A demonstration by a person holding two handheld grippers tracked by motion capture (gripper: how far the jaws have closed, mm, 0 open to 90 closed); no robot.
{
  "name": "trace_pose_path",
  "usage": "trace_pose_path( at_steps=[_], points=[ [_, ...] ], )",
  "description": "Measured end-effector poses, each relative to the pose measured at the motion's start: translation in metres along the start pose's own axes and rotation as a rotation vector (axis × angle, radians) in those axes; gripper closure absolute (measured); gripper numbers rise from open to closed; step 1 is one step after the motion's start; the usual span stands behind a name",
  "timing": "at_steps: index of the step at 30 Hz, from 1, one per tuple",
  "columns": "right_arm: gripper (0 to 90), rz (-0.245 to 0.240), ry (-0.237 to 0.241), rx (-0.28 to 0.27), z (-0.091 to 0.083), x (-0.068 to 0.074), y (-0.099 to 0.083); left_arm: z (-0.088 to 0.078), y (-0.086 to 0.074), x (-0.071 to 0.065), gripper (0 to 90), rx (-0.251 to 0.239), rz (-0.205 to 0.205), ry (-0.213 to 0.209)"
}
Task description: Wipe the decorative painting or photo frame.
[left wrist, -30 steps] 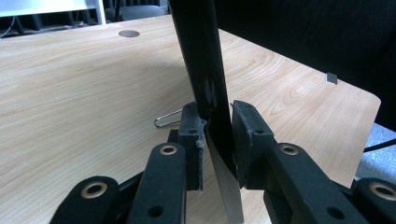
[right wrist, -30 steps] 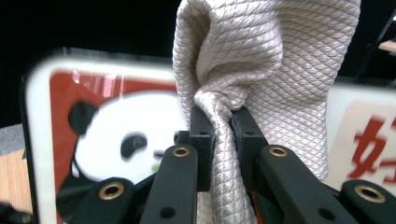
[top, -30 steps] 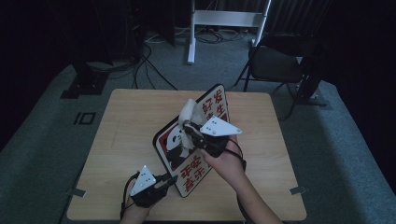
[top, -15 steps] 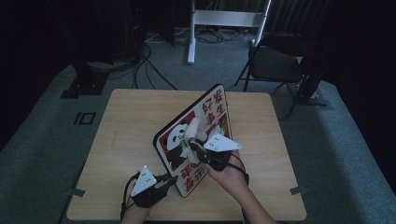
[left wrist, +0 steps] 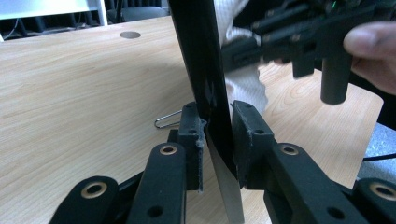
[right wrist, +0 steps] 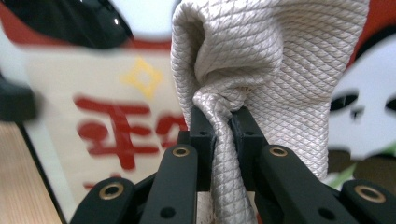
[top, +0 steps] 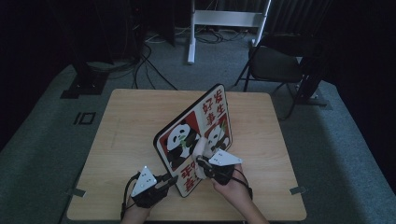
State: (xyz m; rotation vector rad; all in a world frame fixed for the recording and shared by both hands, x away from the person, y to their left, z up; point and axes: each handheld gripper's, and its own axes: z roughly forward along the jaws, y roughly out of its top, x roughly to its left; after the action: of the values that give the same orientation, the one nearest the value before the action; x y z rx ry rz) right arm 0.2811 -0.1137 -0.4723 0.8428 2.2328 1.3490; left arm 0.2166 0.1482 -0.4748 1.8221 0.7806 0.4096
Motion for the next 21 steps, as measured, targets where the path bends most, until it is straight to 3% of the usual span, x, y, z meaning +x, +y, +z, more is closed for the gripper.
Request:
trace_pose_path(
  at_steps=[21],
  points=[
    [81.5,0.059,-0.003,0.138,0.012,-0.002,-0.058,0.0,0.0,0.0,75.6,-0.002,-0.001,0.001]
  ],
)
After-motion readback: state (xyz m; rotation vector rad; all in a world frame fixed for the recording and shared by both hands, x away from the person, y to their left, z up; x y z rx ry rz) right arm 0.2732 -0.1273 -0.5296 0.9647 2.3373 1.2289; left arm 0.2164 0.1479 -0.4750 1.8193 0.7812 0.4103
